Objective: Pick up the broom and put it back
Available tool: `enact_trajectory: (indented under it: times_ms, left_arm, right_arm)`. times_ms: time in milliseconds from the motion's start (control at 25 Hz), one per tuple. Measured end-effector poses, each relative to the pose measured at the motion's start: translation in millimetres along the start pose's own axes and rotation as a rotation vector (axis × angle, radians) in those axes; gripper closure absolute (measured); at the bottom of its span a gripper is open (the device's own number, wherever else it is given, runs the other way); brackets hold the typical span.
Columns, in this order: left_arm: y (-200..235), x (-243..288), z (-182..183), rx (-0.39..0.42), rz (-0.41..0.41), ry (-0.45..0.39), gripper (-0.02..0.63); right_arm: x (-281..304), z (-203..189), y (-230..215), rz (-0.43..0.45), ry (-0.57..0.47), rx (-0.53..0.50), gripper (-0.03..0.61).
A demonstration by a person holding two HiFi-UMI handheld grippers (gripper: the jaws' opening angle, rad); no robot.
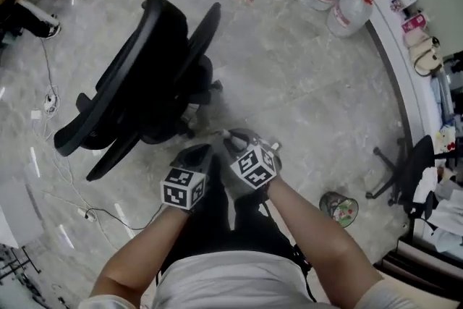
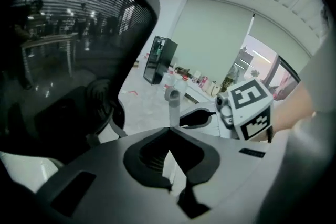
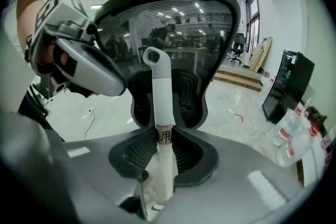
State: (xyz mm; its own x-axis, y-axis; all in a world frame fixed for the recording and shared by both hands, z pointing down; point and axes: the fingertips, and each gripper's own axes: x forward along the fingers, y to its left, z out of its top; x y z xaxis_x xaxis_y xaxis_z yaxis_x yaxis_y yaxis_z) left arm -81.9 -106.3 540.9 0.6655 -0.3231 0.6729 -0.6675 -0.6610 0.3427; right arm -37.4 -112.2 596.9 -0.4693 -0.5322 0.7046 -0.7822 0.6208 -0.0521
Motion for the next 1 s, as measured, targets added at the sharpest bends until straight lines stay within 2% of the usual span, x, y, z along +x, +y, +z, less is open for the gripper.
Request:
enact_trajectory:
  times_ms: [160, 240, 440, 600, 800, 1000]
  left_arm:
    - [35.4, -61.9, 4.7, -0.072, 0.063, -0.043, 0.609]
    - [50.5, -81.5, 13.0, -0.090, 0.101, -0.071, 0.609]
    - [73.0, -112.3, 36.2, -0.113, 0.148, -0.151, 0.609]
    - [80.0, -129.9, 38.7, -0.132, 0.176, -0.189, 0.609]
    - [38.5, -158.1, 44.2, -0.135, 0.214, -0.246, 0.609]
    - [-31.5, -203.7, 70.2, -0.151, 0.287, -0.407, 0.609]
  right_arm:
    - [37.3, 61.6, 12.2, 0.016, -0.006, -0.037, 0.492]
    - [54.7, 79.3, 16.3, 0.037, 0.011, -0.048, 0.491]
    - [68.9, 93.8, 22.4, 0.042, 0.046, -0.055, 0.485]
    - [57.2, 104.2, 24.7, 0.028, 0.025, -0.035, 0.473]
    - [-11.0, 121.5, 33.7, 0.031, -0.054, -0.048, 0.474]
    - [-125.4, 150.9, 52.3, 0.031, -0.188, -0.059, 0.492]
